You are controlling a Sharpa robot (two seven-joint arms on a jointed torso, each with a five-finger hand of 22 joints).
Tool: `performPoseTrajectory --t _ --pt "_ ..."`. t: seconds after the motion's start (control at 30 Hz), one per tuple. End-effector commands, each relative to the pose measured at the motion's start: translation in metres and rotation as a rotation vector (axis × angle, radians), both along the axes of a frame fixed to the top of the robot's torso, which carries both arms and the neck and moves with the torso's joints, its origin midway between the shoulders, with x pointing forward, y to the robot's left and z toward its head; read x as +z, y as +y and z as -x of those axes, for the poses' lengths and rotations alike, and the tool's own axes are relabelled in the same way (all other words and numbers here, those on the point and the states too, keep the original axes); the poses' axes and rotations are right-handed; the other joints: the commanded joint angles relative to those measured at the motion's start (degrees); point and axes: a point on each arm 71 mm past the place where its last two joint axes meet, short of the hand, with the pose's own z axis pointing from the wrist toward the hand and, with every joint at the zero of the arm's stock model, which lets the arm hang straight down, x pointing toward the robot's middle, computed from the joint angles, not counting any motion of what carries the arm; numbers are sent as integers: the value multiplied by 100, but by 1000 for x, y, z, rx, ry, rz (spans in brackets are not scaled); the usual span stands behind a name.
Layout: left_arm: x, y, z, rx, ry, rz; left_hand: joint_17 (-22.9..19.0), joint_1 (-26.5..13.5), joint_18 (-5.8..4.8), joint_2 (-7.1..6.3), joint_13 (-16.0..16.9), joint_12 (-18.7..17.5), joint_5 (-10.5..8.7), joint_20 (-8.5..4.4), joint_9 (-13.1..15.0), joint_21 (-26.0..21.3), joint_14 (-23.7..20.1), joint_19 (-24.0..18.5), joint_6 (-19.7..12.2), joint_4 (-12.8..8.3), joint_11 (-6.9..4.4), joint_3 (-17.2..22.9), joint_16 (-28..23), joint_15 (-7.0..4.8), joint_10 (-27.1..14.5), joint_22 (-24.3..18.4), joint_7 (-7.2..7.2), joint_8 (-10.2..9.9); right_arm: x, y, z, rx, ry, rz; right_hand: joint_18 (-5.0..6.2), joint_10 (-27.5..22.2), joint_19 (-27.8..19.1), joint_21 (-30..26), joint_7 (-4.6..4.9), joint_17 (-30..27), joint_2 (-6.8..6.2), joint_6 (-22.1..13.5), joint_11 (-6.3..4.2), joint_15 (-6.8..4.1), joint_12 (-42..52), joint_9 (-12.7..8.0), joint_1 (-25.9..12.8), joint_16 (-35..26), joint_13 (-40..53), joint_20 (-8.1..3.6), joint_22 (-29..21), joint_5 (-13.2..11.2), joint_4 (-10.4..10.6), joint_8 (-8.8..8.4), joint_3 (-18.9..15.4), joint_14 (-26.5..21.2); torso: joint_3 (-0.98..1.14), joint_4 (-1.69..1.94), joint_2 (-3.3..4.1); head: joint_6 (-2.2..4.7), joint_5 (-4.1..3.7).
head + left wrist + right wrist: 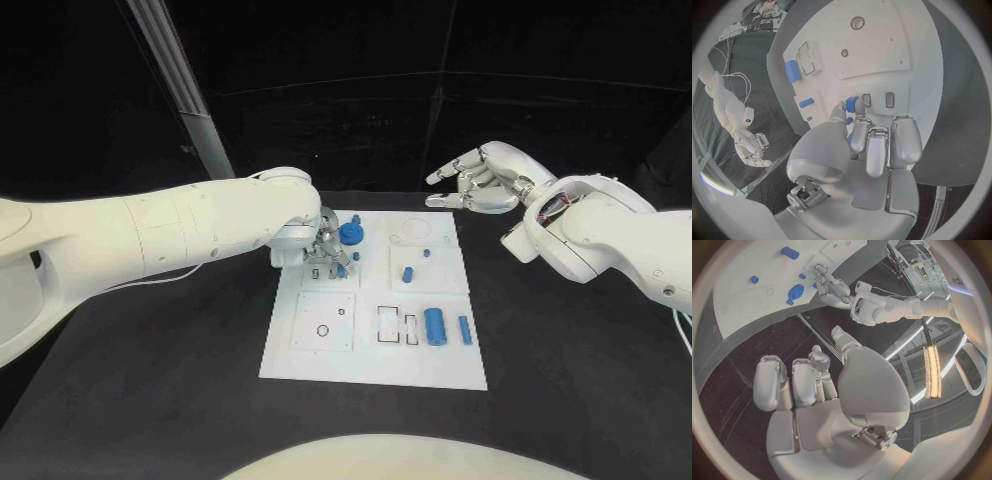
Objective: Assemble the parts on the task board
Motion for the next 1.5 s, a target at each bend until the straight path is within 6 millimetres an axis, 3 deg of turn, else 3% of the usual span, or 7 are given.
performPoseTrajectory --t 0.03,0.17,0.23,0.37,0.6,0.87,1.5 --pt "2 0 -1 16 -26 26 1180 652 -100 406 313 -38 -355 -28 -3 30 540 4 -38 -330 -79 276 36 -56 45 22 -15 -51 1 1 0 5 3 4 76 -2 -17 -22 0 -8 49 32 -9 -9 -29 9 -2 -35 -5 -9 -7 16 -22 -18 0 82 0 4 -2 -4 9" --pt "3 1 -2 29 -40 46 1176 568 -105 427 287 -115 -367 21 32 31 539 -1 -52 -911 15 868 32 29 36 44 128 -86 0 1 -1 5 5 5 76 -2 -17 -22 0 -8 49 32 -9 -9 -29 9 -2 -35 -5 -9 -7 16 -22 -18 0 82 0 4 -1 -3 13" --pt "3 2 -2 33 -46 55 1176 -179 -91 363 293 -151 -370 74 77 32 539 -6 -6 -1455 17 1655 33 54 68 72 144 -119 0 1 -1 5 7 6 76 -2 -17 -22 0 -8 49 32 -9 -9 -29 9 -2 -35 -5 -9 -7 16 -22 -18 0 82 0 2 -2 -2 19" --pt "3 3 -2 38 -57 70 1174 -667 -92 -59 317 -176 -306 61 206 27 539 -3 34 -1433 -4 2967 33 71 85 103 129 -81 0 1 -1 6 9 7 76 -2 -17 -22 0 -8 49 32 -9 -9 -29 9 -2 -35 -5 -9 -7 16 -22 -18 0 82 0 1 1 -7 27" --pt "5 10 2 69 -77 106 1176 -1229 -102 -470 344 -176 114 51 409 32 541 17 71 -1392 1 4110 36 32 134 150 98 121 0 1 -2 6 12 9 76 -2 -17 -22 0 -8 49 32 -9 -9 -29 9 -2 -35 -5 -9 -7 16 -22 -18 0 82 2 11 -5 -10 28" --pt "6 22 9 110 -119 145 1195 -1378 -115 -624 382 -136 297 38 516 59 546 53 70 -1397 -5 4487 50 1 170 215 77 232 -1 -1 -2 2 19 14 78 0 -21 -32 1 -6 54 34 -9 -10 -28 10 -16 -37 -8 -10 -18 27 -17 -18 1 84 4 14 -5 -19 59" --pt "-5 29 23 93 -270 141 1198 -1401 -124 -696 387 -135 337 21 557 83 547 84 90 -1410 -12 4623 54 -21 185 265 68 285 -2 -3 -3 0 27 20 78 -1 -20 -33 1 -4 54 34 -8 -10 -31 11 -27 -38 -12 -10 -18 30 -14 -18 -1 86 -2 4 -6 -31 118"
